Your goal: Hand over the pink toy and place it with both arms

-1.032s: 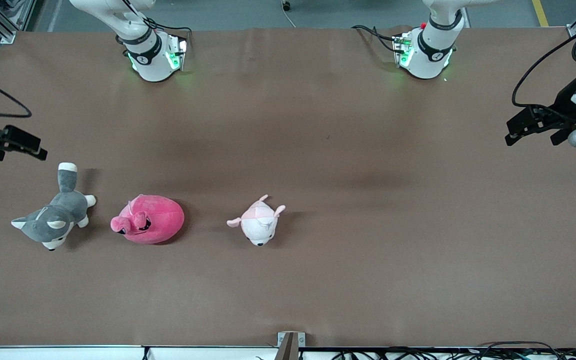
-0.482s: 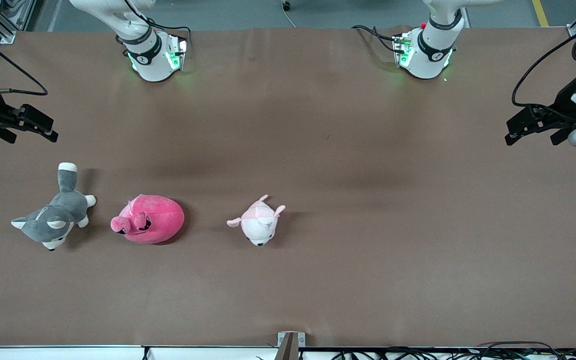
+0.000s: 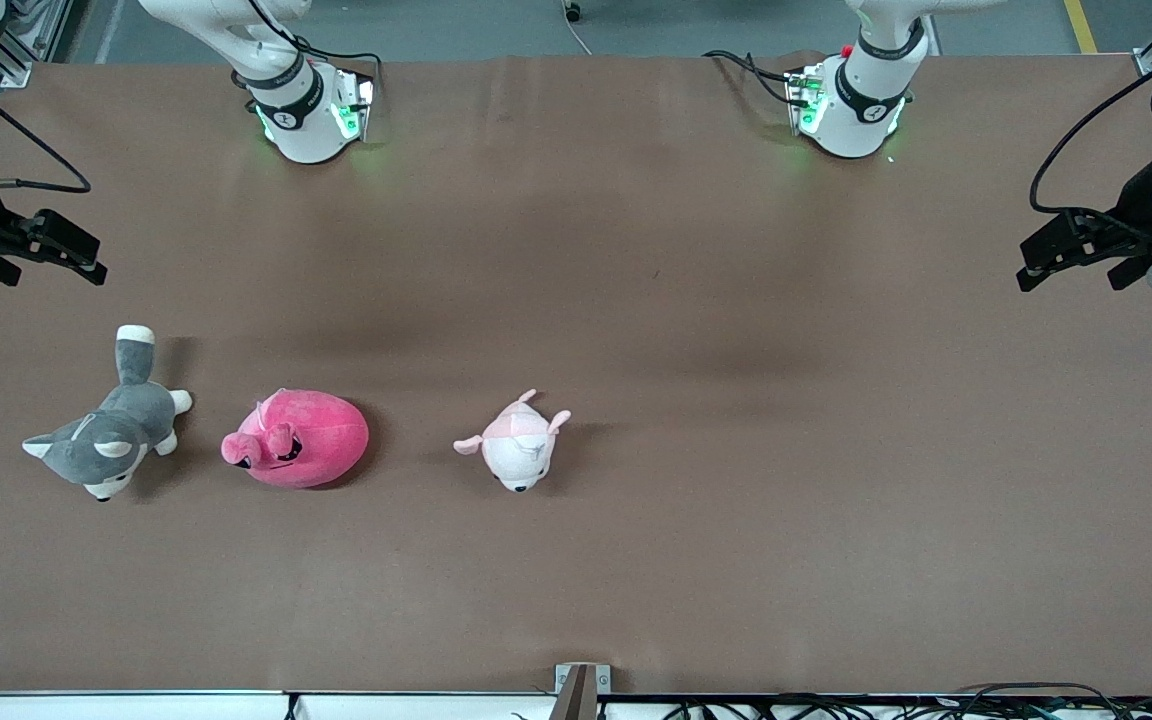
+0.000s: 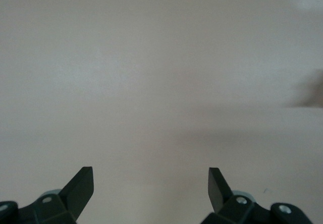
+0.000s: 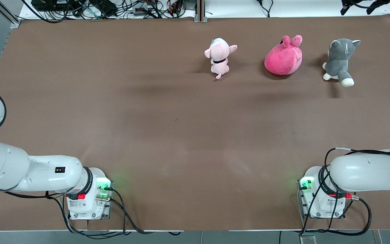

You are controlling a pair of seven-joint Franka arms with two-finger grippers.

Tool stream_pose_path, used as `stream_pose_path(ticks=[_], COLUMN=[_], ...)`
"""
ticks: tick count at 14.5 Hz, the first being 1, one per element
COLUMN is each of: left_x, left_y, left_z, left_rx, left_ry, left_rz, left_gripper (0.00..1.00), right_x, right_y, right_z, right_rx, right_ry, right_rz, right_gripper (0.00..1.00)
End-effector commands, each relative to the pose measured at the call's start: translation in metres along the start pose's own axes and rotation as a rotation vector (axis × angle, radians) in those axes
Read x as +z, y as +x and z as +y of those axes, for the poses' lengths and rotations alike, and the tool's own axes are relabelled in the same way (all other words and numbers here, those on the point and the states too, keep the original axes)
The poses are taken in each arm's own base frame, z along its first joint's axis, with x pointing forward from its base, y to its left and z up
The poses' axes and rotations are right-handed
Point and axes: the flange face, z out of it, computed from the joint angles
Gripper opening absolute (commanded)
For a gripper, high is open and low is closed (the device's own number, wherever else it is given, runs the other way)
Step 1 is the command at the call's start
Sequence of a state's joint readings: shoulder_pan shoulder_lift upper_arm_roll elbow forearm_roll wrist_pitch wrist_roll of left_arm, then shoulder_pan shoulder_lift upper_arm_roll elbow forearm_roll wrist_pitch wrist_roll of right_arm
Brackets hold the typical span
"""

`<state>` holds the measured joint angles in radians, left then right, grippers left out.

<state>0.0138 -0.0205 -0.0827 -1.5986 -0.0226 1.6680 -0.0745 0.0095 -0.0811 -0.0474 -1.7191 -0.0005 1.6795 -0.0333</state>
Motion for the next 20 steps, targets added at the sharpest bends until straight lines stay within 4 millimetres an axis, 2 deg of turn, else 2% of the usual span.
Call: stream_pose_path(ticks=[1, 5, 20], left_x=[-0.0100, -0.0100, -0.0093], left_y=[-0.0047, -0.0048, -0.0049], left_z=[0.0007, 0.0015, 0.0017], left_rx=[0.023, 0.025, 0.023], left_ry=[0.005, 0.005, 0.003], left_rz=[0.001, 0.001, -0.001], left_gripper=[1.00, 1.00, 1.00], right_x=[-0.0018, -0.0008, 0.0000], right_y=[-0.0074, -0.0081, -0.0079], right_z=[0.0022, 0.0087, 0.0104], right_rx=[-0.010, 0.002, 0.007], right_ry=[-0.020, -0.020, -0.021], right_rz=[0.008, 0.004, 0.002], right_gripper=[1.00, 1.00, 1.00])
